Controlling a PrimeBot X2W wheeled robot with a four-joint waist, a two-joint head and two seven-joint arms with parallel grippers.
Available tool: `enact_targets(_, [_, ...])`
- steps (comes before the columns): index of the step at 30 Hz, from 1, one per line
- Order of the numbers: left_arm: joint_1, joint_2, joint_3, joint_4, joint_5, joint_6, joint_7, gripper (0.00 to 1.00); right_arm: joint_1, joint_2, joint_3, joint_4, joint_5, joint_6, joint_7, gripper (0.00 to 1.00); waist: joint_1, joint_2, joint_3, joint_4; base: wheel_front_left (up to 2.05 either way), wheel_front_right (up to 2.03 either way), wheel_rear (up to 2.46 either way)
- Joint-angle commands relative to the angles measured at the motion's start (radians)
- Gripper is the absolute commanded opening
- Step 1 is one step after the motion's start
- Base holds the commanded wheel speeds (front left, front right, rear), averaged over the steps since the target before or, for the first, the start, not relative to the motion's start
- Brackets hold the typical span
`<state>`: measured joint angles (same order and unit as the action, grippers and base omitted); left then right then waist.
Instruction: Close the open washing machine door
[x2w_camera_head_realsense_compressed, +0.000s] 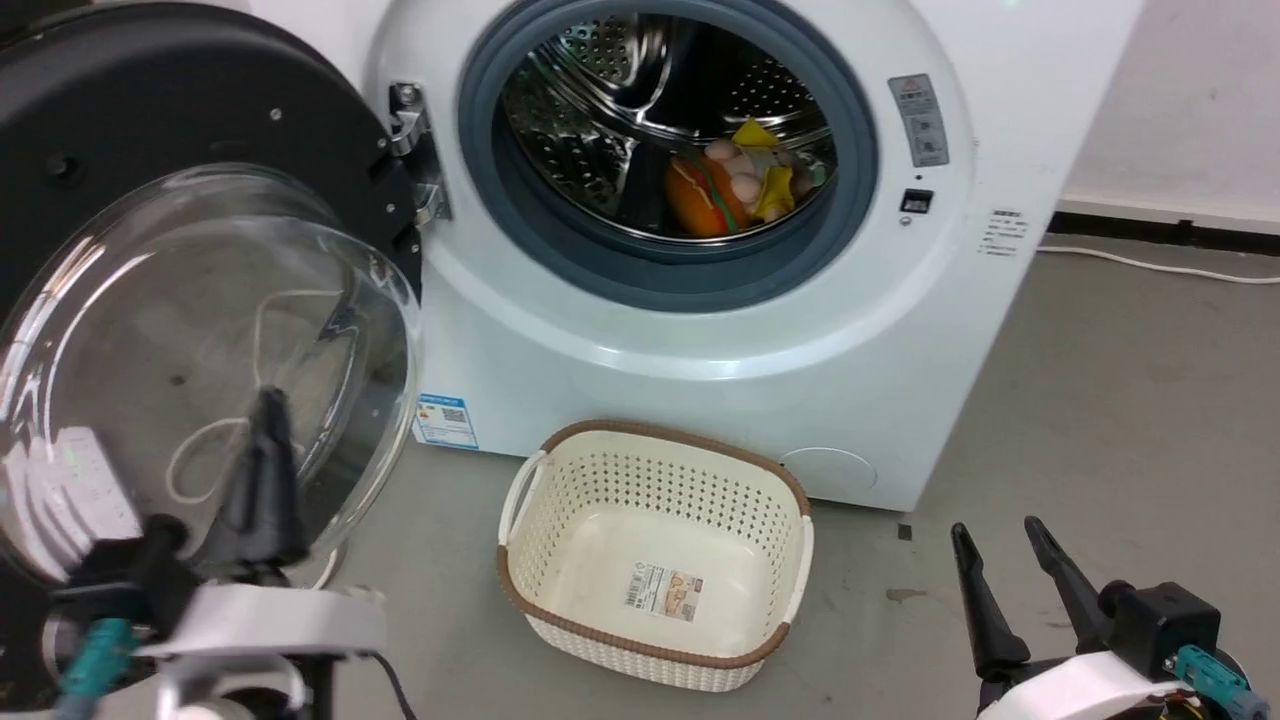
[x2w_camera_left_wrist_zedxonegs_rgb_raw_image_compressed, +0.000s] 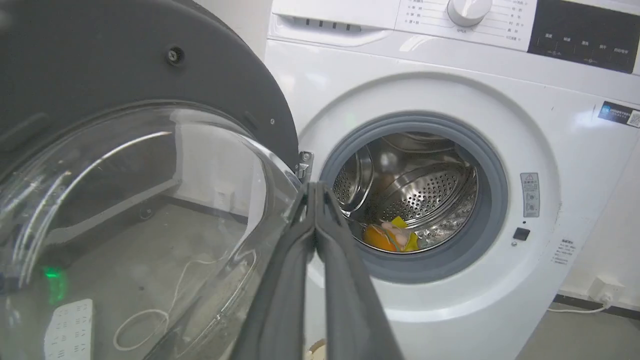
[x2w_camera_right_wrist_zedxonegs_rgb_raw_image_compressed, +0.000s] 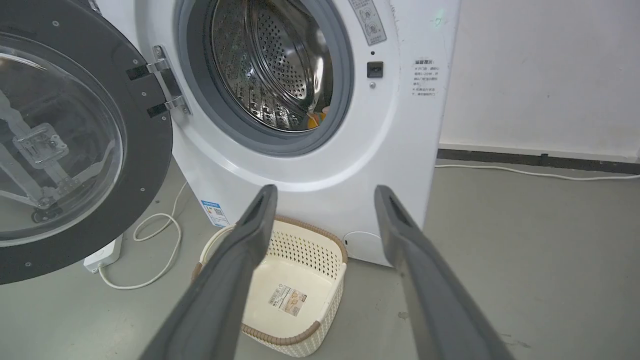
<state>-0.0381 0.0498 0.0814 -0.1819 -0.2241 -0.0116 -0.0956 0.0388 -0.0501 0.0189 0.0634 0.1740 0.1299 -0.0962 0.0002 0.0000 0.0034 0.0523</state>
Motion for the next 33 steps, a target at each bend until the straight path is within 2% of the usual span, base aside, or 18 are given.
enact_targets(1, [-0.015,0.001,0.015,-0.018,-0.014,-0.002,-0.009,0.00,0.012,0.000,0.000,0.006,0.013,0.000,-0.009,1.00,-0.0002,0.0000,0.001,0.007,0.00,0.00,0.00])
enact_targets(10, [-0.060,0.005,0.161,-0.084,-0.068,-0.018,-0.028,0.00,0.017,0.000,-0.002,0.029,0.043,0.000,-0.028,1.00,-0.0002,0.0000,0.005,0.064,0.00,0.00,0.00])
enact_targets(20, [-0.097,0.048,0.403,-0.063,-0.141,-0.025,-0.049,0.00,0.015,0.000,-0.014,0.053,0.069,0.000,-0.048,1.00,-0.0002,0.0000,0.024,0.136,0.00,0.00,0.00])
enact_targets(26, [-0.118,0.129,0.510,0.075,-0.193,-0.031,-0.052,0.00,0.003,0.000,-0.024,0.062,0.069,0.000,-0.061,1.00,-0.0002,0.0000,0.065,0.174,0.00,0.00,0.00])
enact_targets(33, [-0.161,0.264,0.521,0.315,-0.231,-0.052,0.002,0.00,-0.028,0.000,-0.036,0.066,0.051,0.001,-0.068,1.00,-0.0002,0.0000,0.129,0.194,0.00,0.00,0.00])
